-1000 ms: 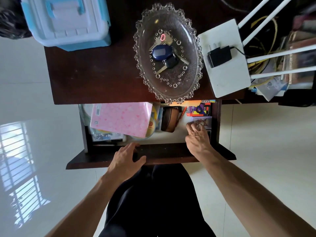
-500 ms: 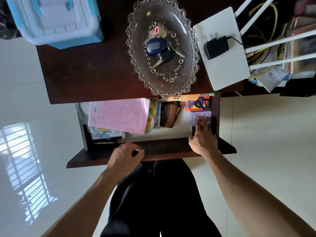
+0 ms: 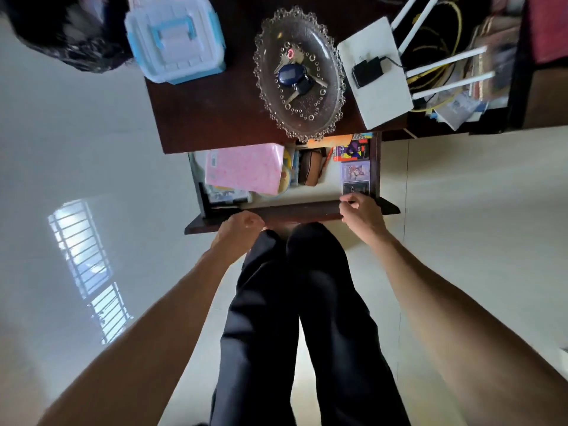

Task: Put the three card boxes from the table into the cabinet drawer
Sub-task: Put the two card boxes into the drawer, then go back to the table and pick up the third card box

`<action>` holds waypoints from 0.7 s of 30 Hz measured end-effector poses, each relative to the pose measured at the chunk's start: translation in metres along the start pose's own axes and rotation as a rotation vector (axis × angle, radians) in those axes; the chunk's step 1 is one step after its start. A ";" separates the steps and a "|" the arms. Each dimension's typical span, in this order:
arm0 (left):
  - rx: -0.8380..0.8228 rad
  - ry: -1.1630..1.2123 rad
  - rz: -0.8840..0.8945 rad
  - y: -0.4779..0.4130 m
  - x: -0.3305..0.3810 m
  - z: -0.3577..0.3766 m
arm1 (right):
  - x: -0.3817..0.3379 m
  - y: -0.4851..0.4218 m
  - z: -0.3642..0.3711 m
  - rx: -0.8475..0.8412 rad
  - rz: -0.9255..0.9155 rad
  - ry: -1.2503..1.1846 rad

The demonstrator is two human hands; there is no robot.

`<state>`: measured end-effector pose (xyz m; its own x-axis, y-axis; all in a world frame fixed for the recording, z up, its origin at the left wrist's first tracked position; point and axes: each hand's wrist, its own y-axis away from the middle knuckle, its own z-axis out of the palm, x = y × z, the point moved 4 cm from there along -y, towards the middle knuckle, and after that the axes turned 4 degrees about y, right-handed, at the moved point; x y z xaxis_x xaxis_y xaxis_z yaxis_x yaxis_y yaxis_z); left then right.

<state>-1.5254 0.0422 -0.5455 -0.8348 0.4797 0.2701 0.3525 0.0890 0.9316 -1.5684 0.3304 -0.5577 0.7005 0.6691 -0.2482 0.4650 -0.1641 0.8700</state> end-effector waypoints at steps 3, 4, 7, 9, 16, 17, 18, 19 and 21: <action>0.022 0.144 -0.002 0.079 0.012 -0.031 | -0.011 0.079 -0.024 -0.031 0.024 -0.001; 0.031 0.177 -0.005 0.107 0.017 -0.040 | -0.013 0.105 -0.035 -0.038 0.029 -0.005; 0.052 0.204 0.018 0.193 0.029 -0.069 | -0.020 0.184 -0.068 -0.024 0.031 -0.023; 0.070 0.219 0.028 0.248 0.033 -0.090 | -0.026 0.239 -0.087 -0.012 0.012 -0.019; 0.100 0.235 0.044 0.385 0.007 -0.131 | -0.036 0.392 -0.146 0.041 -0.009 -0.095; 0.096 0.218 0.047 0.397 -0.001 -0.131 | -0.034 0.407 -0.152 0.050 -0.013 -0.084; 0.092 0.207 0.052 0.408 -0.008 -0.131 | -0.032 0.420 -0.157 0.062 -0.017 -0.071; 0.089 0.204 0.055 0.416 -0.015 -0.130 | -0.030 0.431 -0.162 0.073 -0.018 -0.057; 0.091 0.205 0.057 0.429 -0.028 -0.130 | -0.029 0.447 -0.166 0.088 -0.016 -0.025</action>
<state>-1.4057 -0.0469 -0.1222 -0.8775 0.3001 0.3742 0.4308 0.1499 0.8899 -1.4703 0.3581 -0.0910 0.7057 0.6538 -0.2730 0.5209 -0.2176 0.8254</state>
